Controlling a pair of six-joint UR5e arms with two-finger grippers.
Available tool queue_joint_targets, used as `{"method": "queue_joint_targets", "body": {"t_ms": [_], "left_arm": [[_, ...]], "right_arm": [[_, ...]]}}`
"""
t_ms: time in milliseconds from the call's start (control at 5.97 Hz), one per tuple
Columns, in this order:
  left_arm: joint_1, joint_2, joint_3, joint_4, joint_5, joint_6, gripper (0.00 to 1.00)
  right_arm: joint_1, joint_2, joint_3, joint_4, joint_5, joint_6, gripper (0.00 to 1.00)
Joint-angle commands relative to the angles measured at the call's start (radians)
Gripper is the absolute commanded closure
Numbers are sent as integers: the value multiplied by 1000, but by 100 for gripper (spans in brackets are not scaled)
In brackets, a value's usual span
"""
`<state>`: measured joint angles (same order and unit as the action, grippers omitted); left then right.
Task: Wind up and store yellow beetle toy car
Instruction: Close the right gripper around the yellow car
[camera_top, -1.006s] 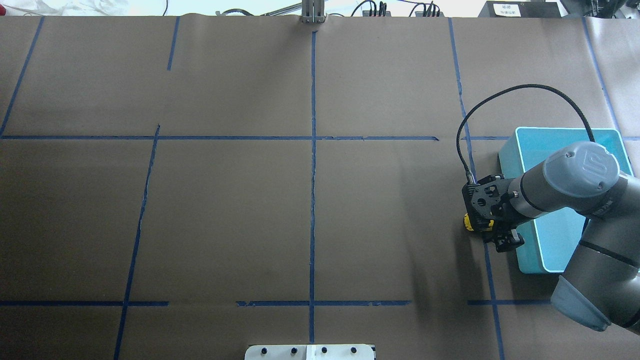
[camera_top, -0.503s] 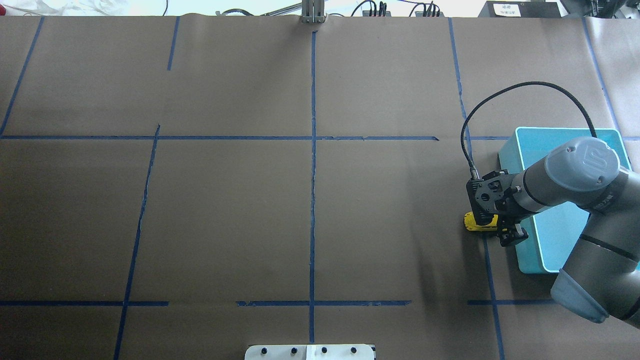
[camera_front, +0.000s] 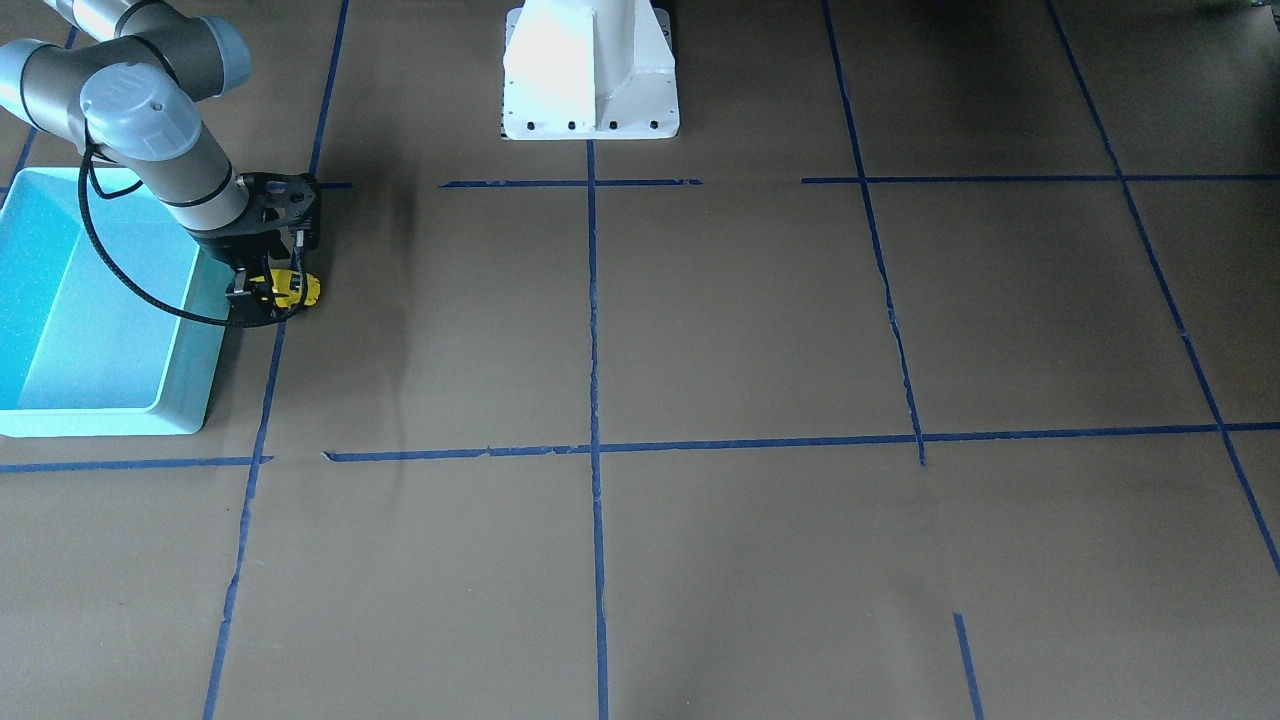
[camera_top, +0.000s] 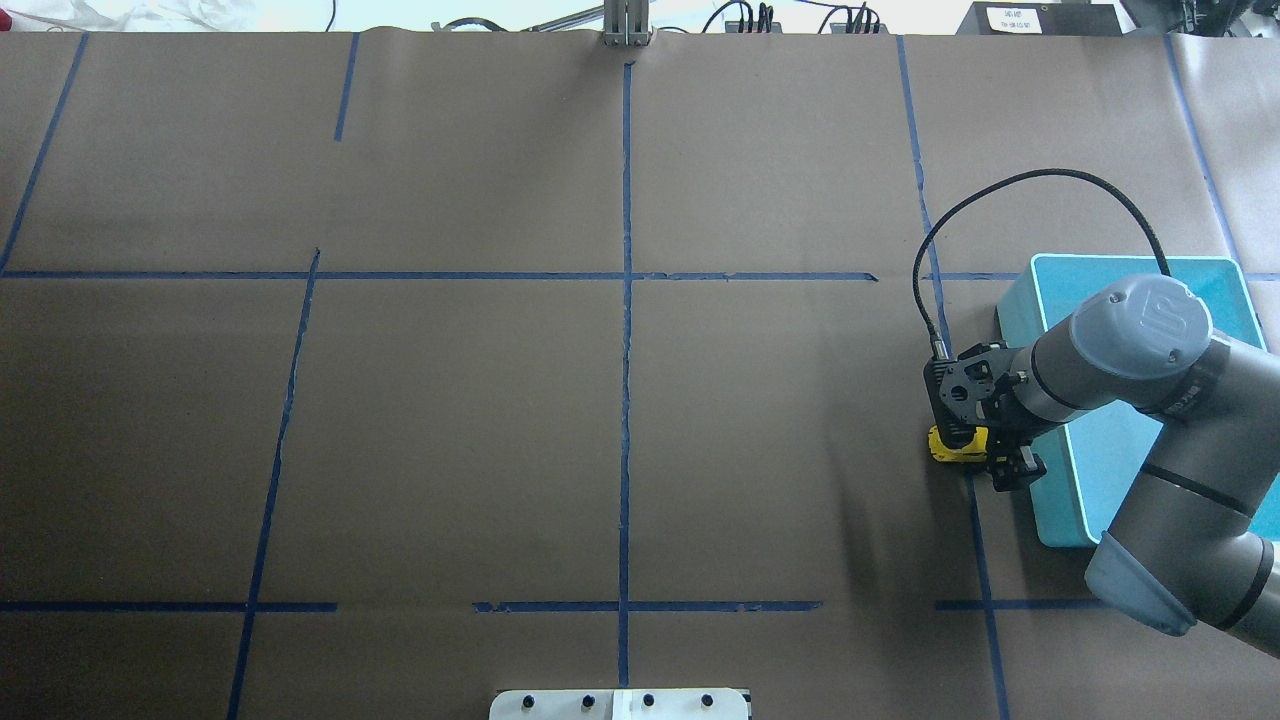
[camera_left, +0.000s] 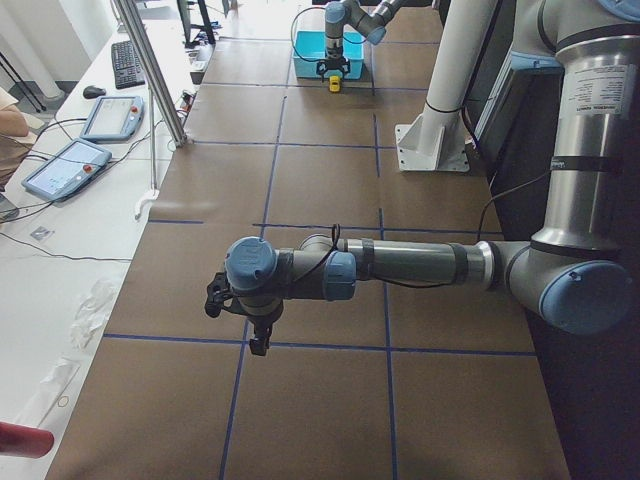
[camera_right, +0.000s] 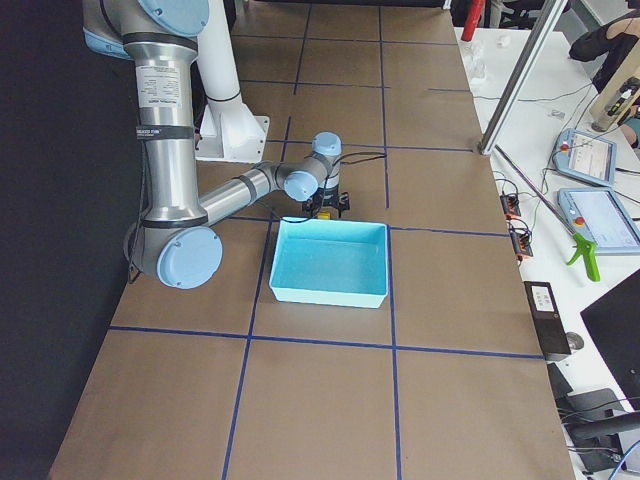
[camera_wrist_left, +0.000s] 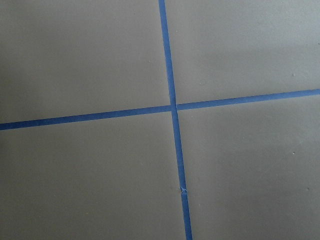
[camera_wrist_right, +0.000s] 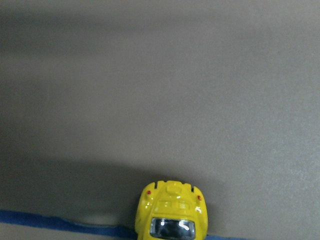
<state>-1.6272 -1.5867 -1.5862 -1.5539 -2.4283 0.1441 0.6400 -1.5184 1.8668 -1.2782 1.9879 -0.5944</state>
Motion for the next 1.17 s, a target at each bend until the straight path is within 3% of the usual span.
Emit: {"method": "queue_joint_targets", "body": {"t_ms": [0, 168, 335, 503, 671, 838, 1006], "left_arm": [[1, 1, 0, 0, 0, -1, 0], [0, 1, -5, 0, 0, -1, 0], [0, 1, -5, 0, 0, -1, 0], [1, 1, -11, 0, 0, -1, 0], [0, 1, -11, 0, 0, -1, 0], [0, 1, -11, 0, 2, -3, 0], [0, 1, -11, 0, 2, -3, 0]], "right_arm": [[-8, -8, -9, 0, 2, -1, 0], [-9, -14, -9, 0, 2, -1, 0], [-11, -14, -6, 0, 2, -2, 14], [-8, -14, 3, 0, 9, -7, 56], [0, -13, 20, 0, 49, -10, 90], [29, -14, 58, -15, 72, -10, 100], [33, -14, 86, -35, 74, -10, 100]]}}
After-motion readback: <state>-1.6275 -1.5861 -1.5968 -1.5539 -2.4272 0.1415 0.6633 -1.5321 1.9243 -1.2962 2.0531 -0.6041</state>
